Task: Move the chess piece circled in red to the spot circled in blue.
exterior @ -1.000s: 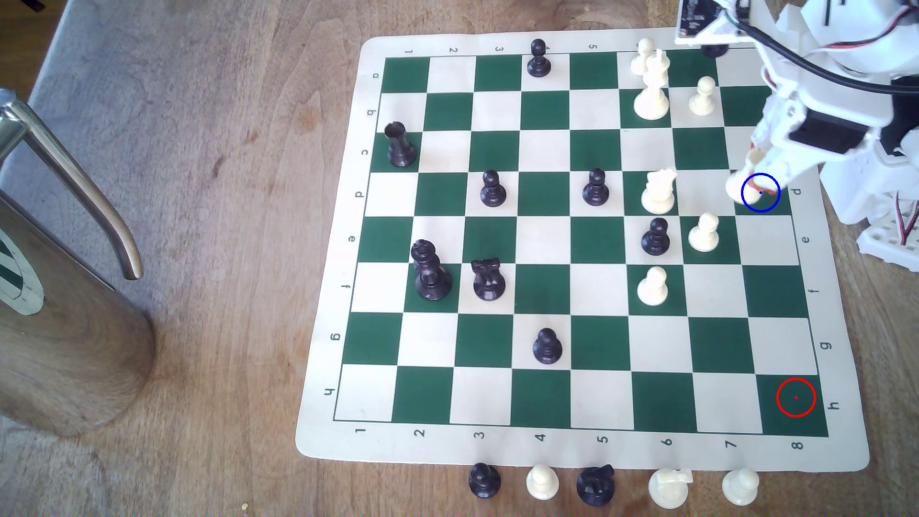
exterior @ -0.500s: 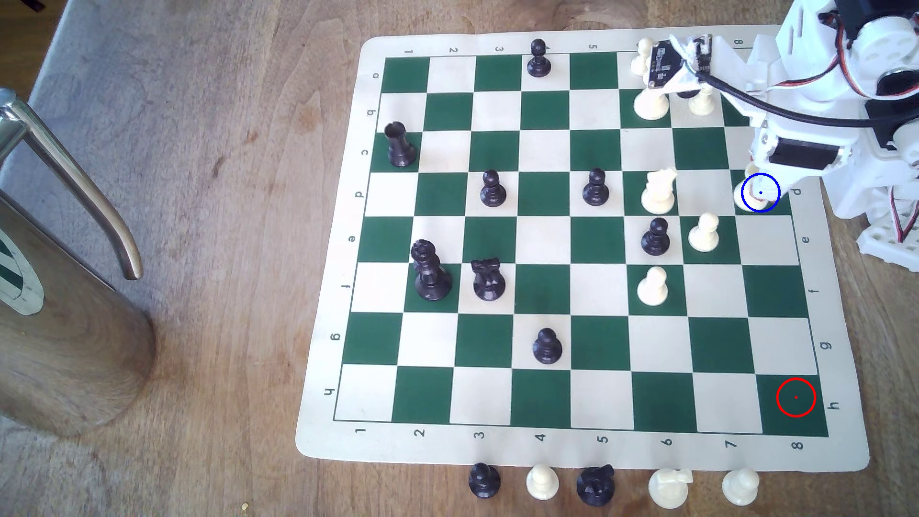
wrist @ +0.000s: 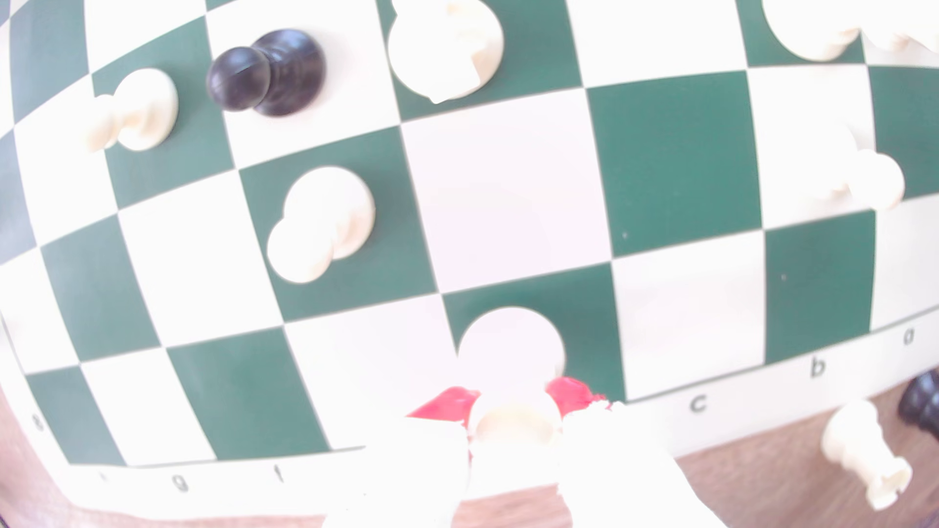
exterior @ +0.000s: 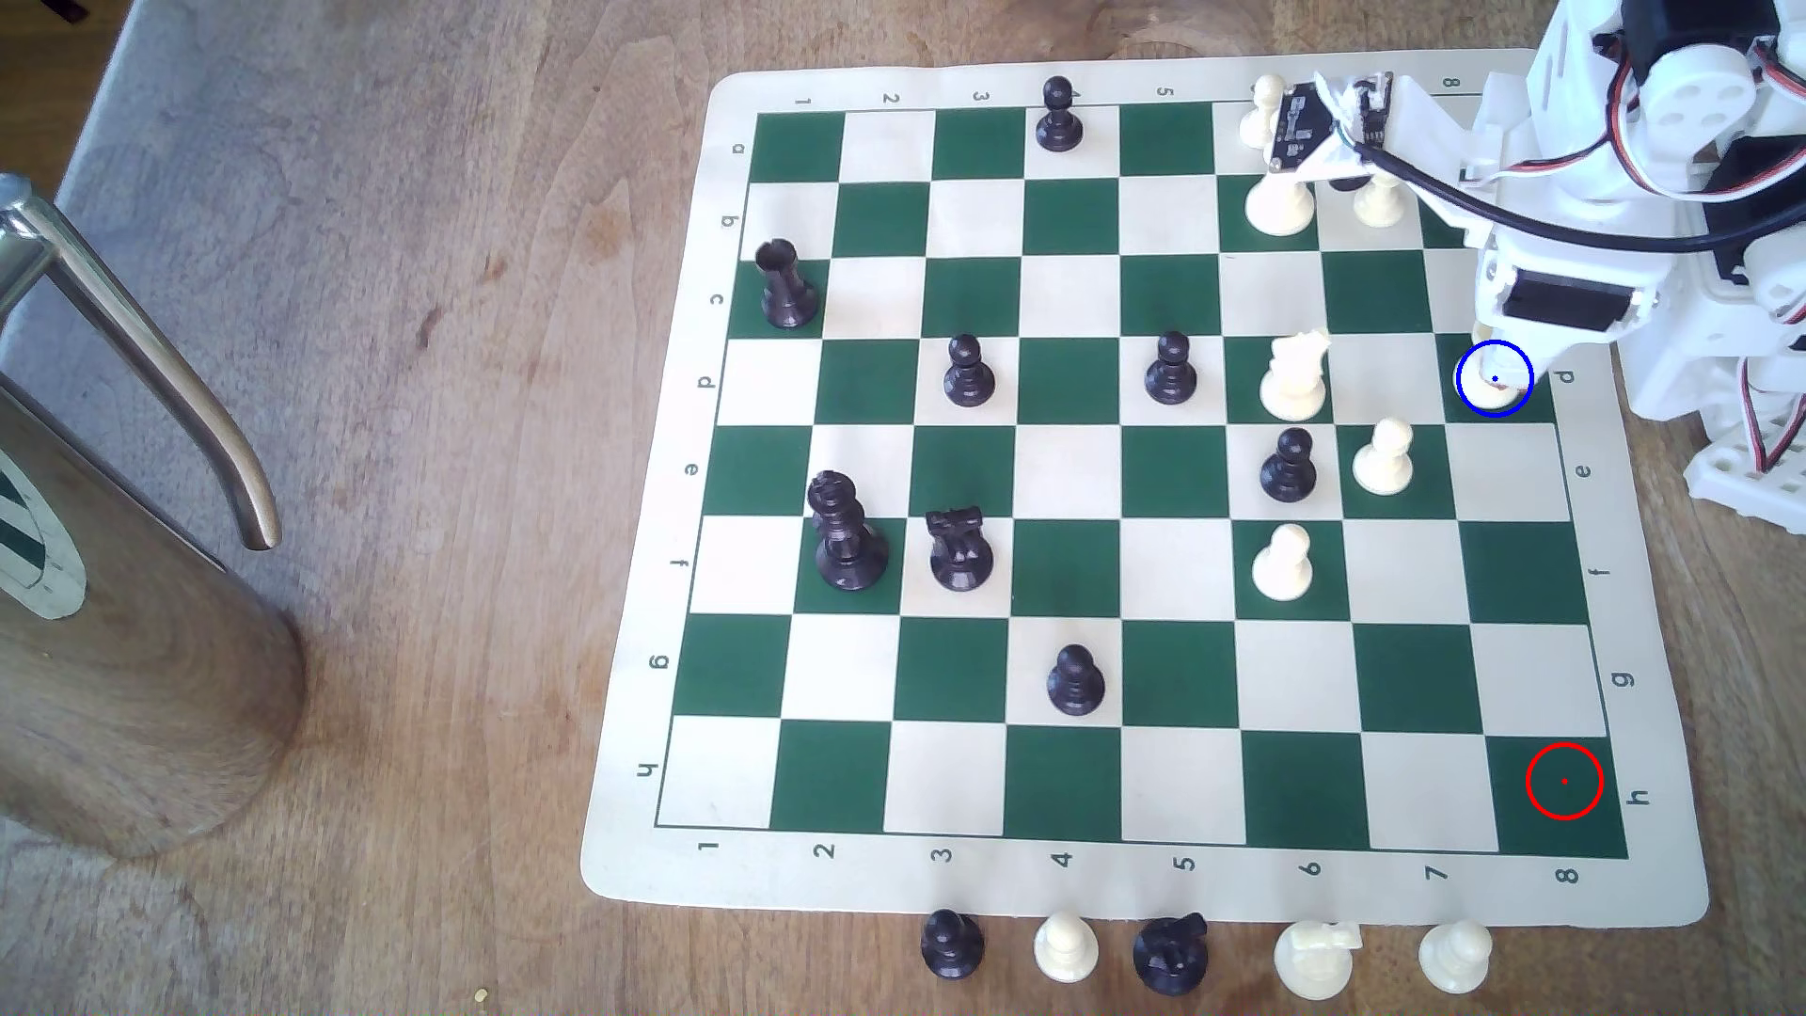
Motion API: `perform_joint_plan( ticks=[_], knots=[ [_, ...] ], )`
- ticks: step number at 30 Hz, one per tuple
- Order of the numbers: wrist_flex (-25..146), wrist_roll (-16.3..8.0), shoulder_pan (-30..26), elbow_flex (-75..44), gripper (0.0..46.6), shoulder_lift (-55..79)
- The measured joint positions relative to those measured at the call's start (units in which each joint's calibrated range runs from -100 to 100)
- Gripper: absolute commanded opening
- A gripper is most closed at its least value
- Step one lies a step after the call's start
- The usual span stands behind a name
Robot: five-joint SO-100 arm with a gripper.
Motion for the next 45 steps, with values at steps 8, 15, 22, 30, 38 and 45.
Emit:
perform_joint_plan(
  ticks=[8,15,22,30,38,45],
  knots=[
    [0.0,1.1,2.0,0.5,0.4,0.0],
    [-1.3,1.8,3.9,0.6,0.6,3.4],
    [-1.6,1.7,4.3,0.6,8.3,3.3],
    [-3.3,1.9,4.3,1.7,18.5,2.7],
    [-2.2,2.7,4.3,1.7,22.3,2.8],
    [1.3,4.5,5.8,1.7,23.7,2.5]
  ],
)
